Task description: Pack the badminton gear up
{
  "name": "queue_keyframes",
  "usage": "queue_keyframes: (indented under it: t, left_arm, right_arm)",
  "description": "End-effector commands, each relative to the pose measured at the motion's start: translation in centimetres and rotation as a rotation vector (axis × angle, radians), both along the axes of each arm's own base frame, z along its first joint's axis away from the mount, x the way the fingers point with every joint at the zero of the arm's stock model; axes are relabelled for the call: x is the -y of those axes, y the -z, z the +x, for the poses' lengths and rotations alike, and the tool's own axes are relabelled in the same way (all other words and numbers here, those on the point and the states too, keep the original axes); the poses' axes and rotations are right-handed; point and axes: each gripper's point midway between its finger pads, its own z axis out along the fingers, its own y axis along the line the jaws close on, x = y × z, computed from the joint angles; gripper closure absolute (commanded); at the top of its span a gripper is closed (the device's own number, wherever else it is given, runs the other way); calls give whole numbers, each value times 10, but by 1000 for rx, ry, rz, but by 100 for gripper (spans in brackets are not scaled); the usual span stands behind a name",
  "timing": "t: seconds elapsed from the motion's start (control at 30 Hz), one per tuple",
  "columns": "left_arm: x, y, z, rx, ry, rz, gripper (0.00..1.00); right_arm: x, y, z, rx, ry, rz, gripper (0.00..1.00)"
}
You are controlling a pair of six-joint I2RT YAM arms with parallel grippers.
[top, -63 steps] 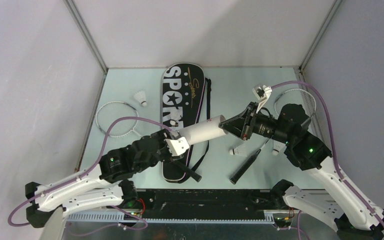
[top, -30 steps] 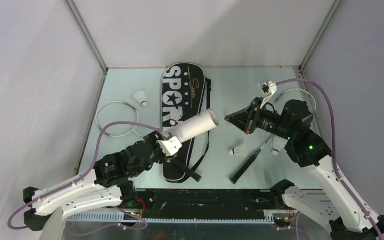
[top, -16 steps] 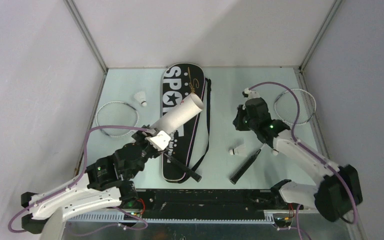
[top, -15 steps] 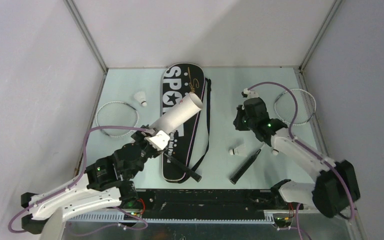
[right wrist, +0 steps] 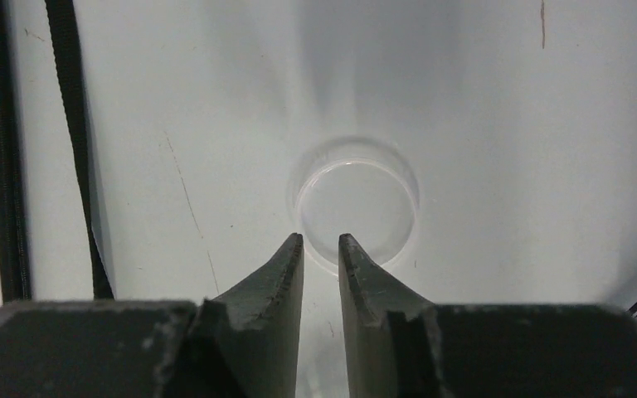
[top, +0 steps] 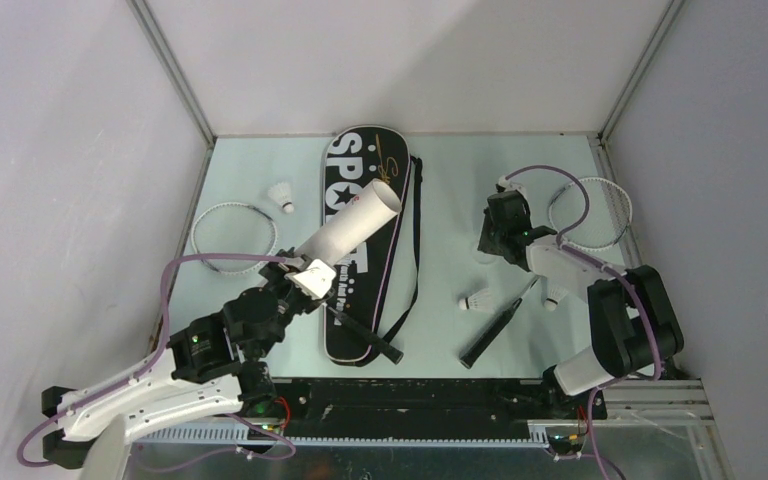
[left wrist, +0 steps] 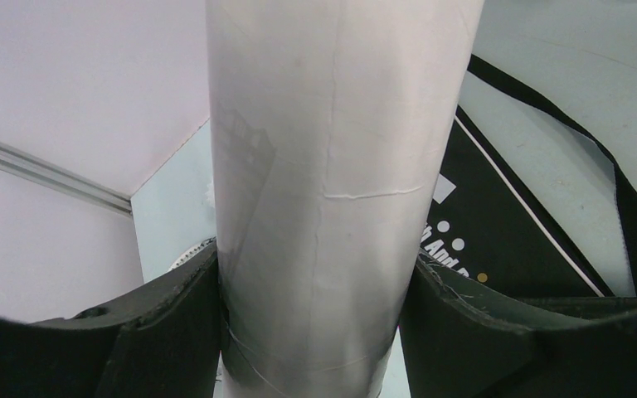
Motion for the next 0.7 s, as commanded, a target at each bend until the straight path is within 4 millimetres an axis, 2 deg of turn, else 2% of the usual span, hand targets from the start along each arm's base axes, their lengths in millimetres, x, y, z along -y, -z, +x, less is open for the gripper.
queue_keyframes:
  t: [0.0, 0.17, 0.4, 0.57, 0.67]
  left_arm:
    - [-1, -12, 3, 38, -23, -53, 57]
    - [1, -11, 3, 34, -16, -48, 56]
    - [5, -8, 2, 25, 7, -45, 55]
    - [8, -6, 1, 18, 23, -38, 55]
    - [10, -4, 1, 13, 33, -31, 54]
  right_arm:
    - [3, -17, 3, 40, 48, 29, 72]
    - [2, -28, -21, -23, 50, 93, 59]
    - [-2, -30, -64, -125, 20, 217, 57]
    - [2, -23, -96, -146, 27, 309, 56]
    - [2, -17, -106, -151, 27, 337, 56]
